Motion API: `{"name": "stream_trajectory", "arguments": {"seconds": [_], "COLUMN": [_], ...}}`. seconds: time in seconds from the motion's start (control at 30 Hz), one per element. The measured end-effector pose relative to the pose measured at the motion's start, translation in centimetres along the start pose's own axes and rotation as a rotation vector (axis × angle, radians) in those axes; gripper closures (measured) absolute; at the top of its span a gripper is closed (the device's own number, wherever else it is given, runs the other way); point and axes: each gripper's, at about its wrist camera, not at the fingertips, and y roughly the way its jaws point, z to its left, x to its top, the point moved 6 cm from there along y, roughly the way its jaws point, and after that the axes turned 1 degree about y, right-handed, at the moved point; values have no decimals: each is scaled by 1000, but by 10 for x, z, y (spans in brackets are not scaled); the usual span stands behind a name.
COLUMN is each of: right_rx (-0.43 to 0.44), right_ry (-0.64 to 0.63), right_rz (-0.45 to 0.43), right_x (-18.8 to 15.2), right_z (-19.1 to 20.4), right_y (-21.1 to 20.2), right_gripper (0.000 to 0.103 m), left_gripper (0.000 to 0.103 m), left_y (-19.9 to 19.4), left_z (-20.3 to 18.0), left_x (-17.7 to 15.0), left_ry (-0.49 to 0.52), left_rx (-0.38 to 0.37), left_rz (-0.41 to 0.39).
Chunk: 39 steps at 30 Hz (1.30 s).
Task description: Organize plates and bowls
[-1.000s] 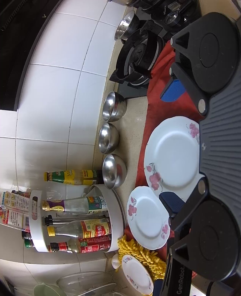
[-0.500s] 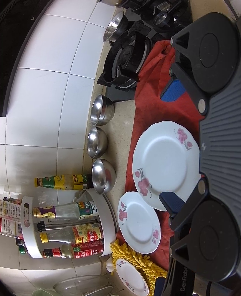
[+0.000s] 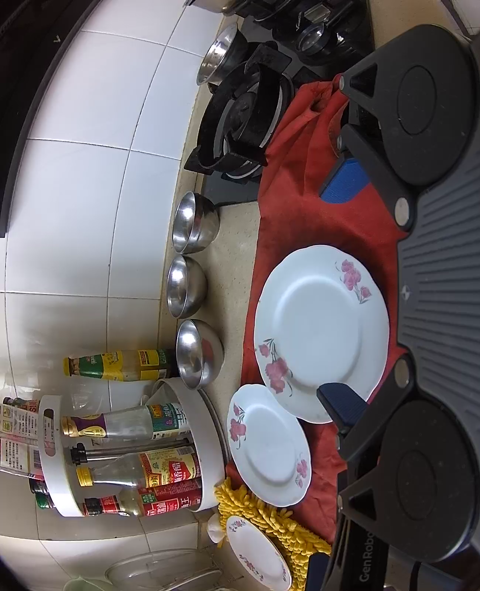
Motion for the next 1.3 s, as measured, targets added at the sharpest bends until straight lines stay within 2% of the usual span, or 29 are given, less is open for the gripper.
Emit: {"name": "stream_trajectory", "arguments": {"seconds": [0.37, 0.47, 0.7, 0.97, 1.13, 1.3], "right_rx": [1, 19, 61, 103, 149, 198], "right_ry": [1, -12, -48, -72, -106, -156], "right_rz": [21, 20, 23, 42, 48, 73], "right_x": [-6, -2, 14, 27, 36, 42], "right_z": [-10, -11, -19, -31, -33, -34], "right_y": [0, 7, 28, 54, 75, 99], "right_gripper": [1, 1, 1, 1, 1, 1], "left_gripper": [1, 2, 2, 4, 4, 4], "left_y": [2, 3, 13, 33, 46, 55], "left_z": [-9, -11, -17, -28, -30, -32], "left_x": [-4, -1, 11, 17, 16, 16], "left_ry": [15, 24, -26, -75, -113, -131], "left_rx": [-12, 12, 38, 33, 10, 19], "left_rz": [19, 21, 31, 92, 133, 167]}}
